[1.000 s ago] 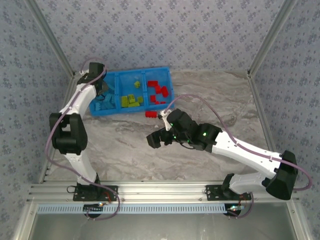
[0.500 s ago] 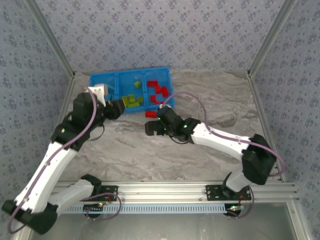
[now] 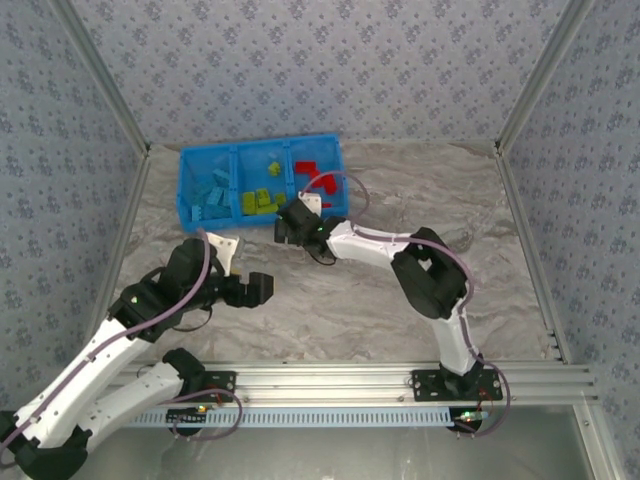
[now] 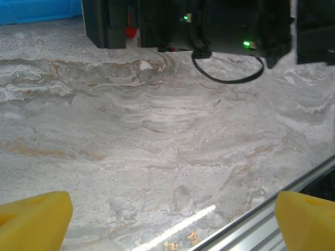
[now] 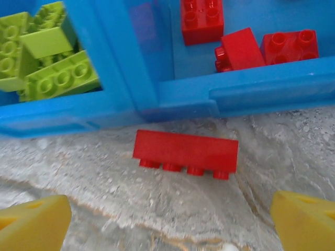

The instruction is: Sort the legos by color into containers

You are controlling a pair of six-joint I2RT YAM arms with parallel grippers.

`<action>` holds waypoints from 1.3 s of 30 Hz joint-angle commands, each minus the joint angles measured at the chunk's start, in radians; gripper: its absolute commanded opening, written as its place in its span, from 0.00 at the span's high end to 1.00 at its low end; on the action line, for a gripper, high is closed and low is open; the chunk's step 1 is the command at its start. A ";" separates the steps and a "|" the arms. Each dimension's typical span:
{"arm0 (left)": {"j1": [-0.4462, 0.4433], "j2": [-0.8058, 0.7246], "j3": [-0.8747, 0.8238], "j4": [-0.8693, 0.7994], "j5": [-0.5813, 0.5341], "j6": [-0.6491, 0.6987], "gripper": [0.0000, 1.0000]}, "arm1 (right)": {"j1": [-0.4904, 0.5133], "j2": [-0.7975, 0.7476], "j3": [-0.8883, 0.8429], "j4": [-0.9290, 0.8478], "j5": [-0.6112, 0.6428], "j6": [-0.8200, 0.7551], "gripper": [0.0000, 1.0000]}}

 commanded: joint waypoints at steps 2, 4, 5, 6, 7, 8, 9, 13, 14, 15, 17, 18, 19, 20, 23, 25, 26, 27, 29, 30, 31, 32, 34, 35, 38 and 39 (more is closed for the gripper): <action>-0.007 -0.017 -0.003 -0.017 0.005 0.006 0.01 | -0.020 0.084 0.095 -0.040 0.065 0.043 0.00; -0.007 -0.015 -0.009 -0.015 0.001 0.006 0.01 | -0.020 0.118 0.129 -0.065 0.078 0.056 0.00; -0.007 -0.015 -0.010 -0.015 -0.002 0.003 0.01 | -0.021 0.133 0.137 -0.066 0.080 0.056 0.00; -0.007 -0.017 -0.011 -0.016 -0.005 0.004 0.01 | -0.022 0.146 0.143 -0.058 0.078 0.053 0.01; -0.007 -0.018 -0.013 -0.014 -0.006 0.004 0.01 | -0.023 0.156 0.147 -0.049 0.075 0.049 0.02; -0.007 -0.016 -0.015 -0.014 -0.007 0.004 0.01 | -0.025 0.167 0.152 -0.041 0.073 0.045 0.03; -0.007 -0.016 -0.016 -0.013 -0.006 0.004 0.01 | -0.028 0.177 0.159 -0.036 0.069 0.046 0.04; -0.007 -0.017 -0.016 -0.014 -0.007 0.003 0.01 | -0.041 0.197 0.167 -0.036 0.053 0.066 0.11; -0.007 -0.018 -0.016 -0.016 -0.010 0.003 0.01 | -0.041 0.199 0.162 -0.030 0.050 0.070 0.15; -0.007 -0.019 -0.016 -0.015 -0.011 0.001 0.01 | -0.041 0.197 0.154 -0.025 0.049 0.069 0.19; -0.008 -0.019 -0.019 -0.016 -0.016 0.002 0.01 | -0.040 0.189 0.138 -0.026 0.047 0.070 0.27; -0.007 -0.019 -0.019 -0.016 -0.018 0.003 0.01 | -0.040 0.178 0.124 -0.024 0.047 0.068 0.31; -0.008 -0.018 -0.020 -0.018 -0.019 0.003 0.01 | -0.041 0.164 0.106 -0.019 0.048 0.065 0.34; -0.007 -0.018 -0.020 -0.016 -0.019 0.004 0.01 | -0.039 0.144 0.082 -0.012 0.047 0.061 0.37; -0.007 -0.014 -0.021 -0.007 -0.018 0.003 0.01 | -0.041 0.066 -0.011 0.020 0.036 0.046 0.43; -0.007 -0.014 -0.020 -0.001 -0.019 0.003 0.01 | -0.040 0.001 -0.080 0.041 0.020 0.029 0.43; -0.007 -0.015 -0.016 0.001 -0.019 0.002 0.01 | -0.039 -0.041 -0.114 0.044 0.010 0.017 0.43; -0.006 -0.015 -0.014 0.004 -0.019 0.001 0.01 | -0.037 -0.086 -0.152 0.048 0.001 0.001 0.43; -0.008 -0.017 -0.011 0.006 -0.022 0.000 0.01 | -0.031 -0.176 -0.217 0.050 -0.006 -0.030 0.43; -0.008 -0.017 -0.011 0.012 -0.022 0.000 0.01 | -0.028 -0.228 -0.248 0.055 -0.007 -0.049 0.43; -0.006 -0.017 -0.013 0.017 -0.023 0.000 0.01 | -0.024 -0.270 -0.274 0.058 -0.002 -0.064 0.43; -0.007 -0.015 -0.015 0.025 -0.024 0.000 0.01 | -0.023 -0.322 -0.296 0.063 0.003 -0.081 0.43; -0.007 -0.009 -0.019 0.039 -0.025 -0.001 0.01 | -0.023 -0.396 -0.304 0.071 0.029 -0.105 0.43; -0.007 -0.005 -0.020 0.047 -0.025 0.000 0.01 | -0.028 -0.418 -0.304 0.076 0.050 -0.155 0.44; -0.007 0.012 -0.017 0.062 -0.022 -0.002 0.01 | -0.061 -0.411 -0.252 0.075 0.076 -0.227 0.43; -0.008 0.016 -0.016 0.061 -0.022 -0.003 0.01 | -0.083 -0.387 -0.211 0.062 0.064 -0.243 0.42</action>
